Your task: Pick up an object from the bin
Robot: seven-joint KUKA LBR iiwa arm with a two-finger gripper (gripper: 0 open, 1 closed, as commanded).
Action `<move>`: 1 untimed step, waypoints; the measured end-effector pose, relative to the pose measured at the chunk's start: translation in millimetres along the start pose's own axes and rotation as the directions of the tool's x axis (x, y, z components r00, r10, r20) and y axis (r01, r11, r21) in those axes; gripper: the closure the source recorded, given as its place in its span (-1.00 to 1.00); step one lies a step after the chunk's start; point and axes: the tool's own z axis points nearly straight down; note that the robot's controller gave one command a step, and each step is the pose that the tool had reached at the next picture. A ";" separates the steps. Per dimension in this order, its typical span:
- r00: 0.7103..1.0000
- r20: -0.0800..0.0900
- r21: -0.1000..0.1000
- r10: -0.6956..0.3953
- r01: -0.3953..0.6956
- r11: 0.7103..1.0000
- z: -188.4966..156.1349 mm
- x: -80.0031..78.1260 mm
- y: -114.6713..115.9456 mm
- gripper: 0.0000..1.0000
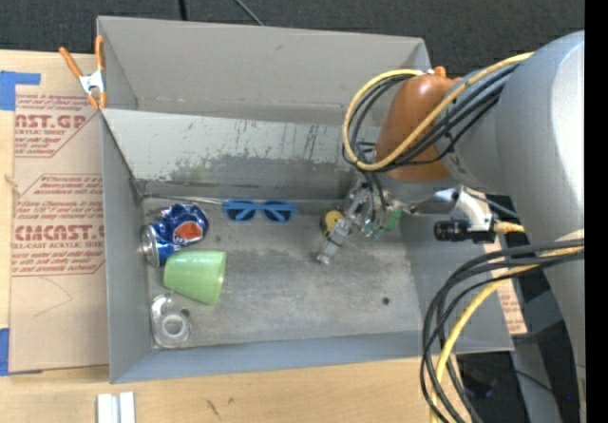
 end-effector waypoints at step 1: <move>0.942 -0.005 0.003 -0.335 0.335 0.942 0.3 52.4 -35.2 -1.00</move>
Offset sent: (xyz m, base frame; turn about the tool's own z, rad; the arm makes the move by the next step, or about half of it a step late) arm -0.0625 -0.0017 0.0004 -0.3403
